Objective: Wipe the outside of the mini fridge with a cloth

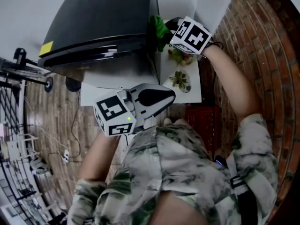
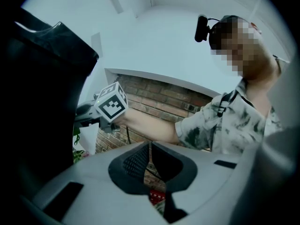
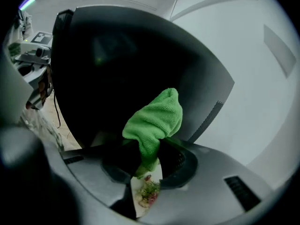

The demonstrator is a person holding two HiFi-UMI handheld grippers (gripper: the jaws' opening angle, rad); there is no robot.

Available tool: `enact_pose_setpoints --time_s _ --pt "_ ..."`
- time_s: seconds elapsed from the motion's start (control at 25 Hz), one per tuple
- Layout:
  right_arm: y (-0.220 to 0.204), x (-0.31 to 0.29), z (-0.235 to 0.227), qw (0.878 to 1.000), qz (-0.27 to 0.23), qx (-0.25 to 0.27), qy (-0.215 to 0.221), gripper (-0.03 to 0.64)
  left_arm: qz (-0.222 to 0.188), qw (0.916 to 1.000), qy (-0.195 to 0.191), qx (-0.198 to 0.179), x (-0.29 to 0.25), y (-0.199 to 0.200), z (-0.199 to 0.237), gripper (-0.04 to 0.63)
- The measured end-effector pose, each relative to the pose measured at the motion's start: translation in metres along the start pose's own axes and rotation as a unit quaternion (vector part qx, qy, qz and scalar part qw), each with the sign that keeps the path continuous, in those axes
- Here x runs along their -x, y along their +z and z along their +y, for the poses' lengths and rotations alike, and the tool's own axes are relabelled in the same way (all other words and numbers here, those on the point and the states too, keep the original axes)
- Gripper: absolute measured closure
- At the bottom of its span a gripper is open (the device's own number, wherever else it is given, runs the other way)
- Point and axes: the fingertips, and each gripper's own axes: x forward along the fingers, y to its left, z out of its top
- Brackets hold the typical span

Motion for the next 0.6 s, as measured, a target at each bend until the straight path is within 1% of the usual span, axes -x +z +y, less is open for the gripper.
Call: enact_pose_setpoints --time_s 0.44,0.6 --pt "-0.087 -0.075 0.044 0.997 0.038 -0.054 0.035 0.511 0.001 0.9999 0.014 0.005 0.004 -0.004 0.000 0.566" --pt "-0.126 -0.104 0.070 0.994 0.073 -0.062 0.053 0.511 0.001 0.9998 0.017 0.005 0.004 -0.005 -0.002 0.566"
